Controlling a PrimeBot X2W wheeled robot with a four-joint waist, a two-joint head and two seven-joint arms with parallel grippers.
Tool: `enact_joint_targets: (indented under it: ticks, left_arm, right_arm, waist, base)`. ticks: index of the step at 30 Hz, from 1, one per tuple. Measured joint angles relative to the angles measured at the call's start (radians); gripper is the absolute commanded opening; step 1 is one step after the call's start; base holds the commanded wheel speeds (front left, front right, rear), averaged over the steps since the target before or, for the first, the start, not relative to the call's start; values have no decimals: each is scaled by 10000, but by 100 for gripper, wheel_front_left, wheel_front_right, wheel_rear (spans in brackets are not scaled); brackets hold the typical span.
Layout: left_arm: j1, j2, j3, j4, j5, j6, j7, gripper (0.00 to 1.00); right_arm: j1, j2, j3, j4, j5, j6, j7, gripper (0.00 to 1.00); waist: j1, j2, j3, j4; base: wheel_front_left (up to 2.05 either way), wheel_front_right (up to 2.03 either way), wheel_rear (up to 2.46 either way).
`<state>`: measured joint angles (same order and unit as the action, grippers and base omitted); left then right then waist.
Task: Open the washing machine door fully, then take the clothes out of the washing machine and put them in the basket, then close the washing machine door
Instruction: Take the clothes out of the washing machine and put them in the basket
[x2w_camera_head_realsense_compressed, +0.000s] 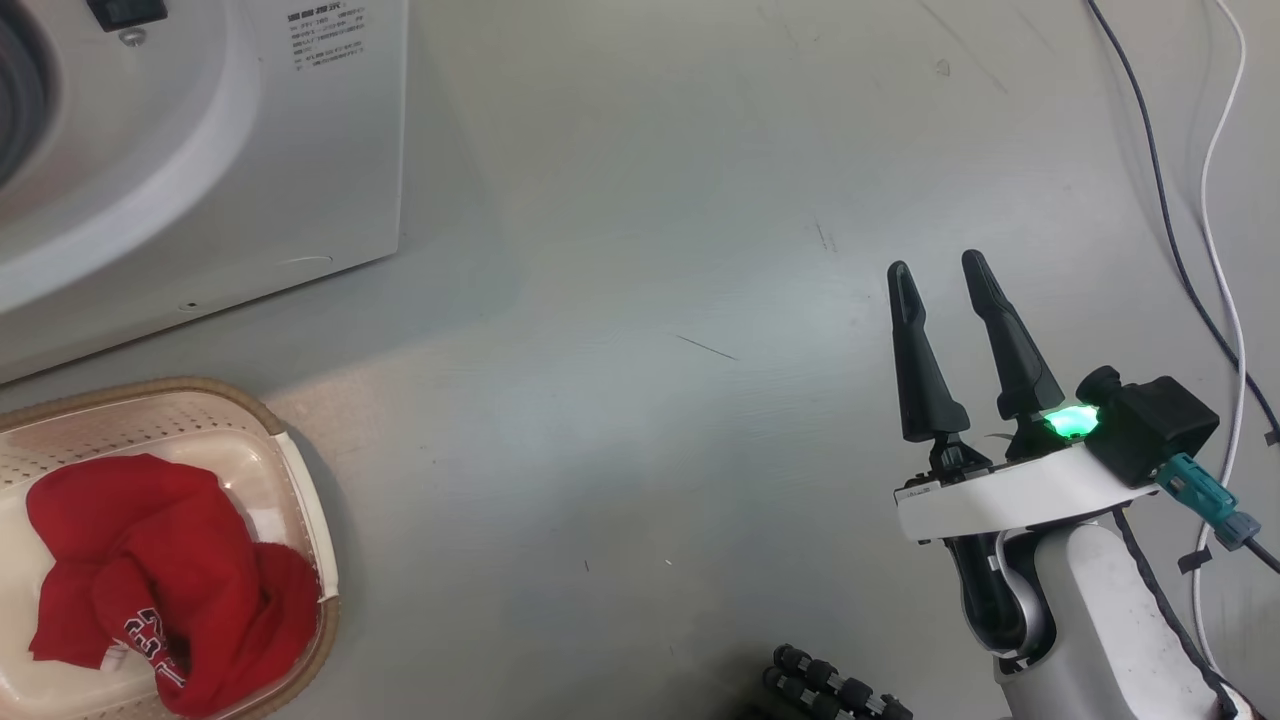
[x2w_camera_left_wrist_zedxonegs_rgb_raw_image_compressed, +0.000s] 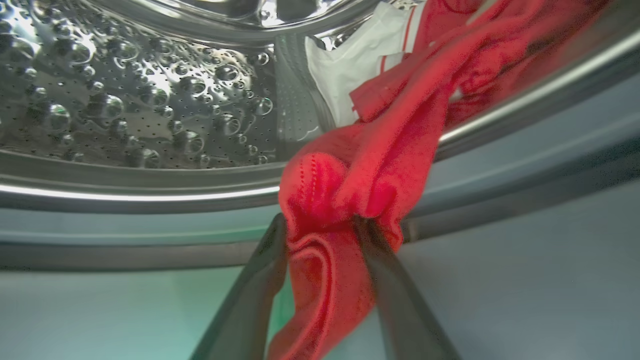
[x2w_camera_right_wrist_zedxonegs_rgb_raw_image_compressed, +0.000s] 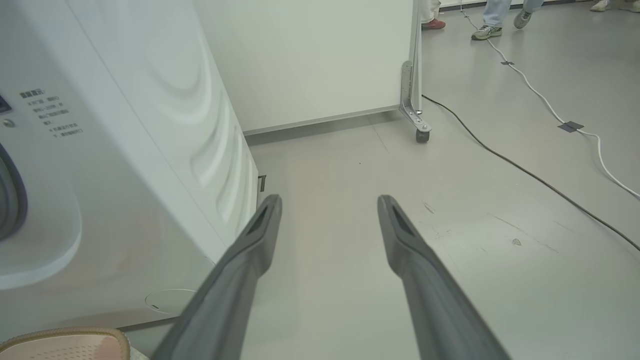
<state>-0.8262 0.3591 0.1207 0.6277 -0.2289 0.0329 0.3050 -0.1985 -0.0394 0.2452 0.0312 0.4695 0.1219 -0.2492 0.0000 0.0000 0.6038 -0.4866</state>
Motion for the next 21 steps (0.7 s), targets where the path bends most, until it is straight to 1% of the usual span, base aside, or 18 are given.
enact_joint_targets:
  ticks: [3,13,21]
  left_arm:
    - [-52,-42,-138,107,2,-117,-207,0]
    - [-217,-307,-268,786,2,-301,-823,0]
    - [-309,-481,-297,1068,-10,-571,-1707,0]
  right_arm:
    - [-20,0,-2,17,56,-2,0,100]
    - [-95,-2,-56,125,50,-12,0,100]
    - [-96,-2,-219,228,-82,-13,-31,100]
  waist:
    - [0,0,-11,7]
    - [0,0,-247,132]
    - [0,0,-601,317]
  base:
    - [0,0,0]
    - [0,0,0]
    - [0,0,0]
